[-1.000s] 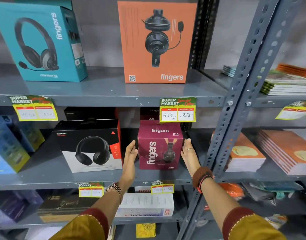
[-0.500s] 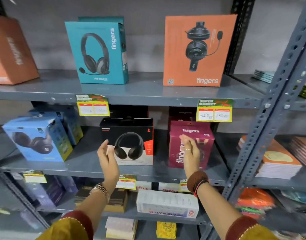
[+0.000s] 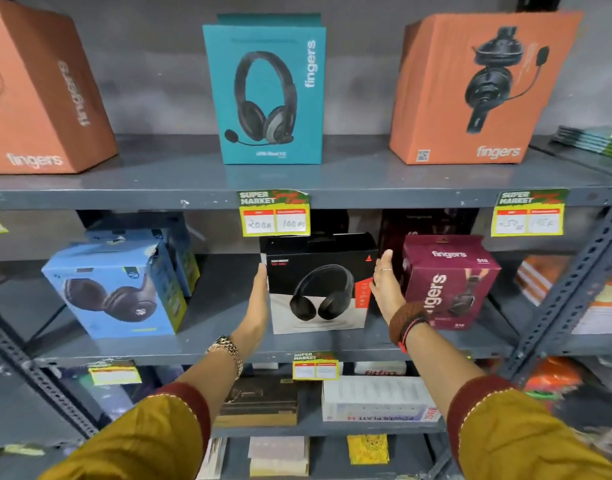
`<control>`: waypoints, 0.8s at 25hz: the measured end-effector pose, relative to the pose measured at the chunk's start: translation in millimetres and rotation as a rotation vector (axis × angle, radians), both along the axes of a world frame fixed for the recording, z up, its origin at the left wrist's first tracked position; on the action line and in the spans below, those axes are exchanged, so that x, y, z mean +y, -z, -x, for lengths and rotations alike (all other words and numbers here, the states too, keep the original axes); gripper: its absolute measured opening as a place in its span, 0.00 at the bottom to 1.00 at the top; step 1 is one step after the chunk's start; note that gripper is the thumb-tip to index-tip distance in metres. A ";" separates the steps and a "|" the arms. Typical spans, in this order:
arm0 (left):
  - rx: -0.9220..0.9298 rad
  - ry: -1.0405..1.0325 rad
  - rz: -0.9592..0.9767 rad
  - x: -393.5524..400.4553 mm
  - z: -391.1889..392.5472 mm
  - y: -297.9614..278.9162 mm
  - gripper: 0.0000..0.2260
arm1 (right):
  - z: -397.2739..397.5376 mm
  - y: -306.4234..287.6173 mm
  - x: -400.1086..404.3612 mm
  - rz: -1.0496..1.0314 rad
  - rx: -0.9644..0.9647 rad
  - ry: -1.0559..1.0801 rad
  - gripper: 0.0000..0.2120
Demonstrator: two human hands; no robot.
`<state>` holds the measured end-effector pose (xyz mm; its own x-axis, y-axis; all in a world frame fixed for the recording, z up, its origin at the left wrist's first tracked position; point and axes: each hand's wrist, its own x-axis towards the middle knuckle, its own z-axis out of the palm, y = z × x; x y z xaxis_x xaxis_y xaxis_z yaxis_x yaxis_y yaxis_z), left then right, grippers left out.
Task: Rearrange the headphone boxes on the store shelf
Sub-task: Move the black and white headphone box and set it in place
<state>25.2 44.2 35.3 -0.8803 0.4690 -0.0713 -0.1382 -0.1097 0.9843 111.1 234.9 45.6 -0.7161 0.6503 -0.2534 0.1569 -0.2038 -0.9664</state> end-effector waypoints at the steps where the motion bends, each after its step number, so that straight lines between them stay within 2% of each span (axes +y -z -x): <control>1: 0.005 0.010 -0.008 -1.6 2.7 2.2 0.26 | 1.6 -0.5 -2.2 0.003 -0.015 0.006 0.42; 5: -0.005 0.017 0.020 -15.6 14.8 4.0 0.24 | 8.2 -8.3 -15.8 0.056 0.045 -0.048 0.36; 8: -0.004 0.009 -0.005 -17.7 15.5 -3.9 0.23 | 15.1 -6.9 -18.5 0.033 0.019 -0.068 0.36; 13: 0.015 0.009 0.060 -22.7 29.2 11.4 0.26 | 13.0 -5.8 -14.4 0.059 0.067 -0.092 0.36; 15: 0.017 0.008 0.108 -28.2 33.6 23.5 0.30 | 9.8 1.3 -11.3 0.065 0.075 -0.070 0.35; 20: 0.058 -0.035 0.186 -60.2 26.9 51.1 0.30 | -0.8 52.4 -11.5 -0.018 -0.114 0.116 0.32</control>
